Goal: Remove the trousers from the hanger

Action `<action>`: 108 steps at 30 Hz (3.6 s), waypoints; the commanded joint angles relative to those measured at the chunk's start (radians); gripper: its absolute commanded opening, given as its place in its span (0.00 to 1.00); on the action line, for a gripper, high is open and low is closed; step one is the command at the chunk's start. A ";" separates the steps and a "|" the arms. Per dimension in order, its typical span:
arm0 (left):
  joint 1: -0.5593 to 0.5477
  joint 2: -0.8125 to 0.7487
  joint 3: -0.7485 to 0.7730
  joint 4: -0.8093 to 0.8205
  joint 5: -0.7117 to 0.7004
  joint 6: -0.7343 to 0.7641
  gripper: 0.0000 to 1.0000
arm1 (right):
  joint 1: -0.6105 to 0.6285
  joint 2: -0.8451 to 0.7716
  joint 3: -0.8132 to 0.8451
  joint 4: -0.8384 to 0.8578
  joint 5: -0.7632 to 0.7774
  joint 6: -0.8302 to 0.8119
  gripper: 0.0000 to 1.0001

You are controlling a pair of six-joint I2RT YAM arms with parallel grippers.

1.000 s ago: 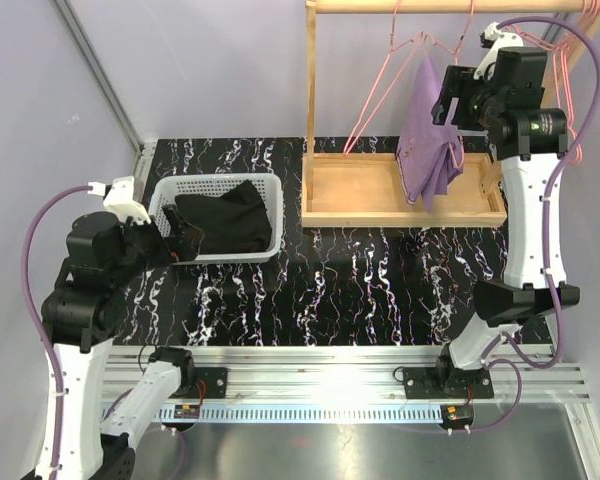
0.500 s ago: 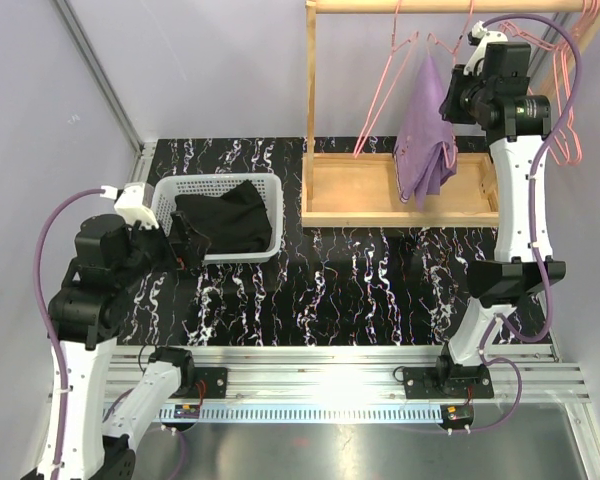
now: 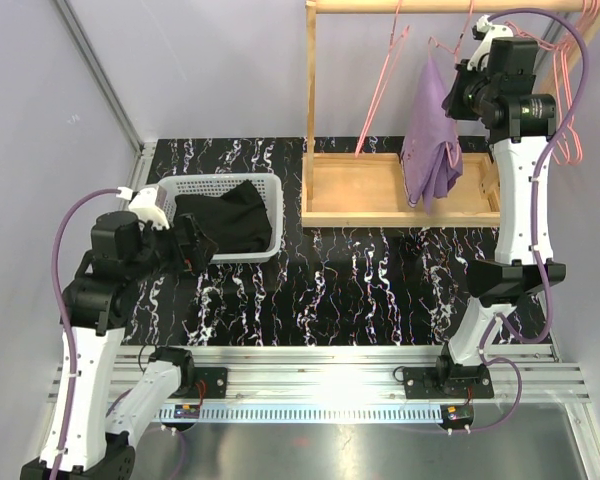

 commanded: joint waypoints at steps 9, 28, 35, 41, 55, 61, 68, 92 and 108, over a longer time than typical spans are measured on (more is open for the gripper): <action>-0.003 0.020 0.009 0.043 0.018 0.008 0.99 | -0.005 -0.040 0.177 0.097 -0.034 0.036 0.00; -0.060 0.095 0.078 0.096 0.023 -0.033 0.99 | -0.005 -0.133 0.129 0.250 -0.089 0.047 0.00; -0.145 0.113 0.133 0.131 0.040 -0.048 0.99 | -0.005 -0.217 0.093 0.262 -0.119 0.091 0.00; -0.389 0.167 0.230 0.237 -0.074 -0.059 0.99 | -0.005 -0.343 0.024 0.219 -0.137 0.108 0.00; -1.225 0.522 0.567 0.647 -0.750 0.240 0.99 | -0.005 -0.681 -0.269 0.083 -0.108 0.165 0.00; -1.339 0.705 0.595 0.840 -0.634 0.323 0.99 | -0.006 -0.771 -0.341 0.029 -0.060 0.212 0.00; -1.342 0.880 0.673 0.963 -0.577 0.346 0.99 | -0.005 -0.813 -0.326 -0.051 -0.001 0.245 0.00; -1.317 1.155 0.877 0.959 -0.789 0.404 0.95 | -0.005 -0.874 -0.274 -0.080 -0.033 0.300 0.00; -1.314 1.181 0.942 0.940 -0.775 0.375 0.00 | -0.003 -0.882 -0.361 -0.054 -0.018 0.259 0.00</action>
